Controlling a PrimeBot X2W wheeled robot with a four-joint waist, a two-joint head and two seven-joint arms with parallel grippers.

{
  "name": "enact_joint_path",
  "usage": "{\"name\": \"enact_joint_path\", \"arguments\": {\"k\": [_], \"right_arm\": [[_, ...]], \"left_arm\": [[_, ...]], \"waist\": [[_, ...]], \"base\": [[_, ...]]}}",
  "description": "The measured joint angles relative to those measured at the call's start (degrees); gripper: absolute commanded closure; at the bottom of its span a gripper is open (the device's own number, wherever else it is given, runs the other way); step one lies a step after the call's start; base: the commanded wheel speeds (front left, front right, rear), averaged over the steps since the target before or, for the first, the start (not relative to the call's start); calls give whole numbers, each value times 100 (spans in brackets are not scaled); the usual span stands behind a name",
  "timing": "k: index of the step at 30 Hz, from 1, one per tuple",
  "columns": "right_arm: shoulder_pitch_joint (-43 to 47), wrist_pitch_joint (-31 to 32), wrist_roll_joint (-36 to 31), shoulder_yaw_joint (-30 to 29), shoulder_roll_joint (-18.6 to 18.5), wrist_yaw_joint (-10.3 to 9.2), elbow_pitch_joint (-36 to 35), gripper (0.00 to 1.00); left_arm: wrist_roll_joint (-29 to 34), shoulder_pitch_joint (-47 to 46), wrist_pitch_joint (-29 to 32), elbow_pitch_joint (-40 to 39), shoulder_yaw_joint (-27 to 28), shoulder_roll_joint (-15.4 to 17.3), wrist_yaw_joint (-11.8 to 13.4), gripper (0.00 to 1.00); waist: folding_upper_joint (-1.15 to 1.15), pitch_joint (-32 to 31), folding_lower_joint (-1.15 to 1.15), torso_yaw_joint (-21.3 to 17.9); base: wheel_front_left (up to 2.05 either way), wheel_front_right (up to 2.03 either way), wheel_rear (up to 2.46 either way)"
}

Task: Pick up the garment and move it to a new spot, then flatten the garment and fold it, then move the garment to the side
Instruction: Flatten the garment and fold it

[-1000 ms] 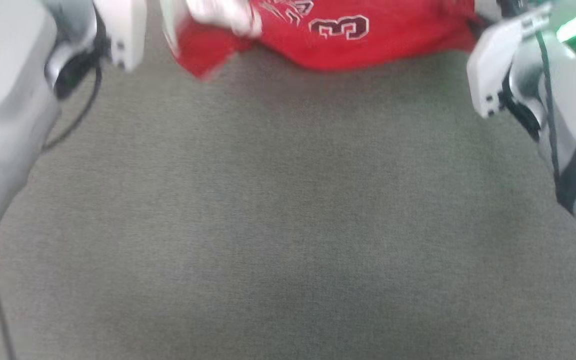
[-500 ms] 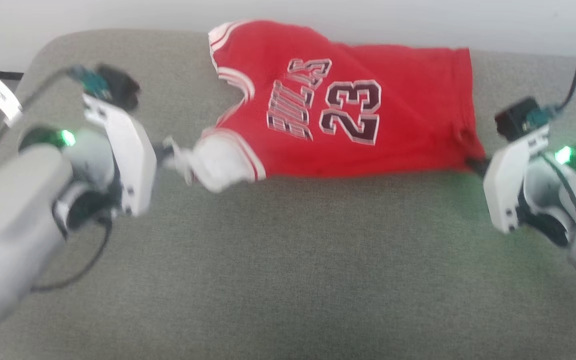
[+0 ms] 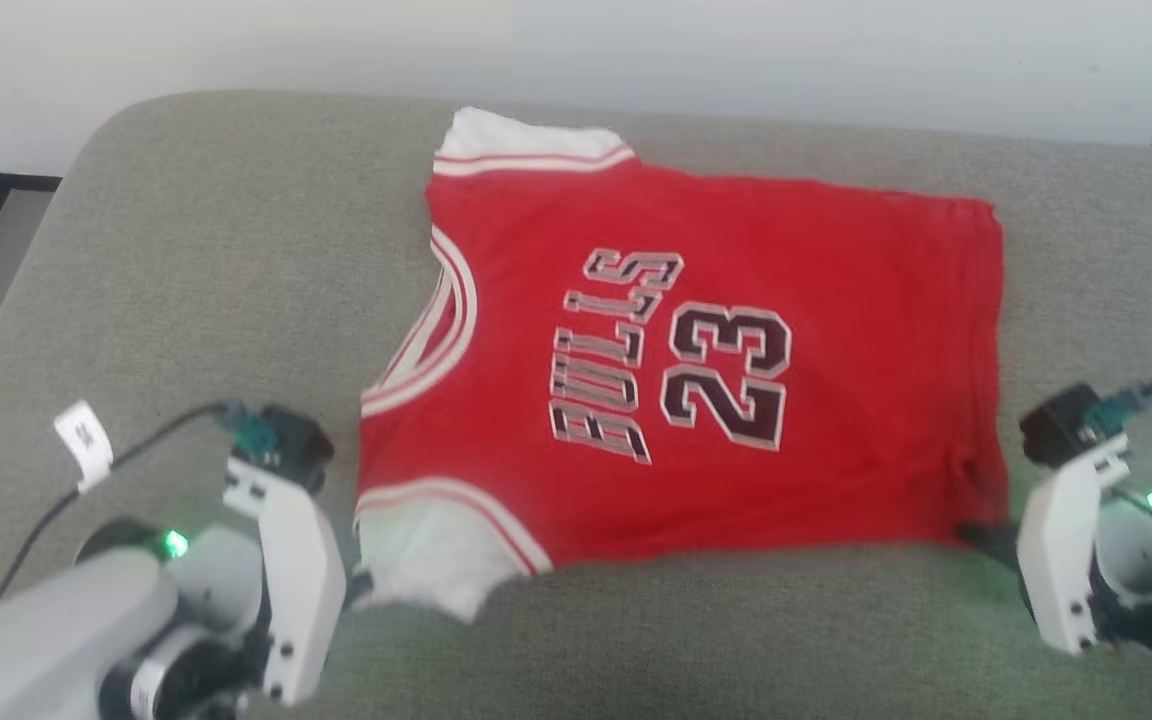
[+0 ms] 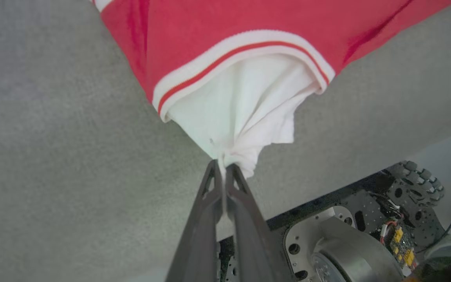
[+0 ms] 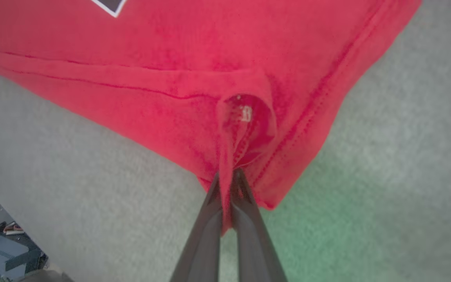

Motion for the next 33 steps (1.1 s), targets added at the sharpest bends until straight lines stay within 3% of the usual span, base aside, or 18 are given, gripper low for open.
{"name": "enact_joint_path", "arguments": {"k": [9,17,23,31,33], "right_arm": [[1281,586,332,-515,-411,0,-1027,100],[1757,592,110,-1178,-414,0,-1551,100],[1759,532,-376,-1823,-179,0,-1946,100],[1395,569,-1343,-2494,425,0,-1975,100],[1316,567,-1440,-2540,516,0,-1953,100]], "left_arm": [[-342,727,343,-1173,-266,598,759,100],[-57,499,82,-1492,-23,931,928,100],[531,-151,-88,-1288,226,973,691,100],[1047,-1145,-176,-201,379,479,-141,100],[1137,-1262,-192,-21,382,376,-250,100]], "waist": [[0,5,0,-66],[0,89,0,-181],[0,134,0,-347],[0,303,0,-564],[0,338,0,-585]], "base": [[0,0,0],[0,0,0],[0,0,0],[0,0,0],[0,0,0]]}}
